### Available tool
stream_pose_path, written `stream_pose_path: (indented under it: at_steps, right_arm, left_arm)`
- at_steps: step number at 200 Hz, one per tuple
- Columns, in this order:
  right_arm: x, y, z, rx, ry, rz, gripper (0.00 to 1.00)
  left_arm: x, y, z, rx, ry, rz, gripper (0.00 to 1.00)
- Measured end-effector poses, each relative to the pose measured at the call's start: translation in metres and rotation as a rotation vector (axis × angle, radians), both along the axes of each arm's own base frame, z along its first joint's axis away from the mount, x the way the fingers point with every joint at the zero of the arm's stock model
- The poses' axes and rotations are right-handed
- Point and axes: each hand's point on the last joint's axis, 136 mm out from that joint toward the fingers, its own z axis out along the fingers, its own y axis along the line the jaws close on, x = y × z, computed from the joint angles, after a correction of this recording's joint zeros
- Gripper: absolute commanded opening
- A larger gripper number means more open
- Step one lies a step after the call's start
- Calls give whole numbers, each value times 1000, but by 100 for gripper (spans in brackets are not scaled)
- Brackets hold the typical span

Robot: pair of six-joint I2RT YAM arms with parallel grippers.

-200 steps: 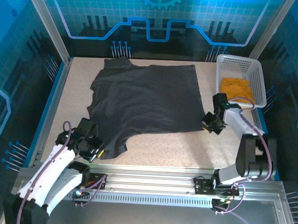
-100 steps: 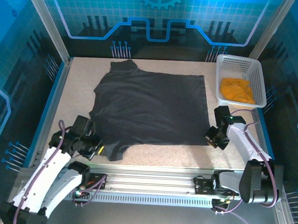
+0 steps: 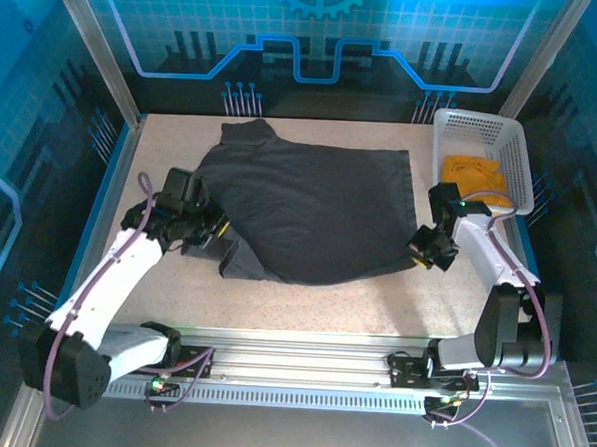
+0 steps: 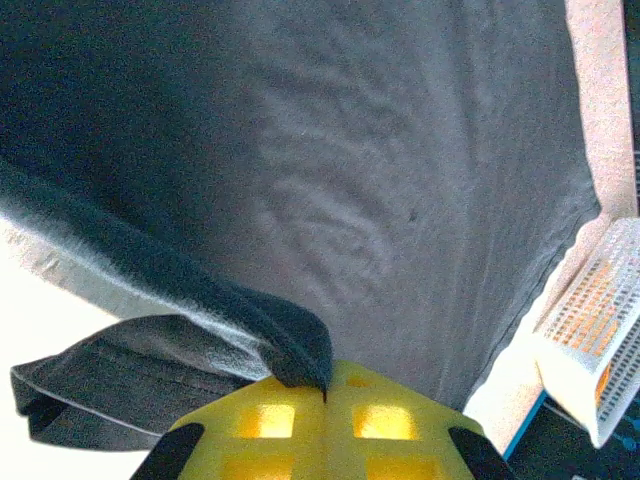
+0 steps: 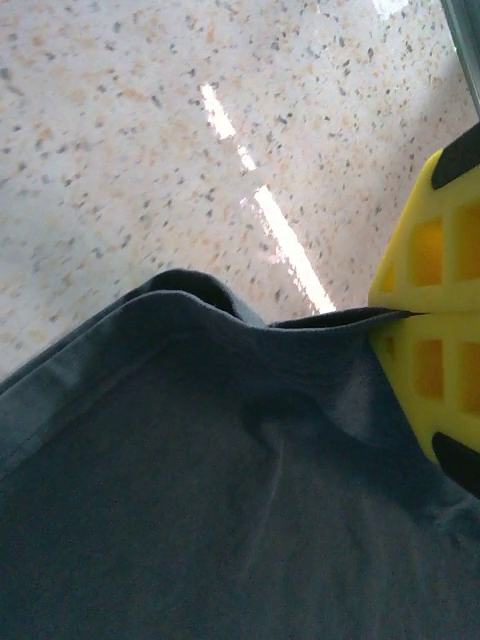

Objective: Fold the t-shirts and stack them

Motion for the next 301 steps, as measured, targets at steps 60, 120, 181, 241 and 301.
stream_pose_path:
  at_steps: [60, 120, 181, 241, 301]
  right_arm:
    - [45, -2, 6, -4, 3, -16, 0]
    - [67, -8, -4, -3, 34, -64, 0]
    - [82, -9, -6, -6, 31, -77, 0]
    - [93, -10, -18, -9, 55, -80, 0]
    - [112, -11, -24, -13, 45, -76, 0]
  left_arm:
    - [66, 34, 10, 32, -85, 92, 0]
    - [99, 54, 4, 56, -124, 116, 0]
    - [119, 66, -7, 88, -117, 107, 0]
    - [150, 65, -11, 113, -134, 61, 0]
    - [170, 72, -24, 146, -119, 32, 0]
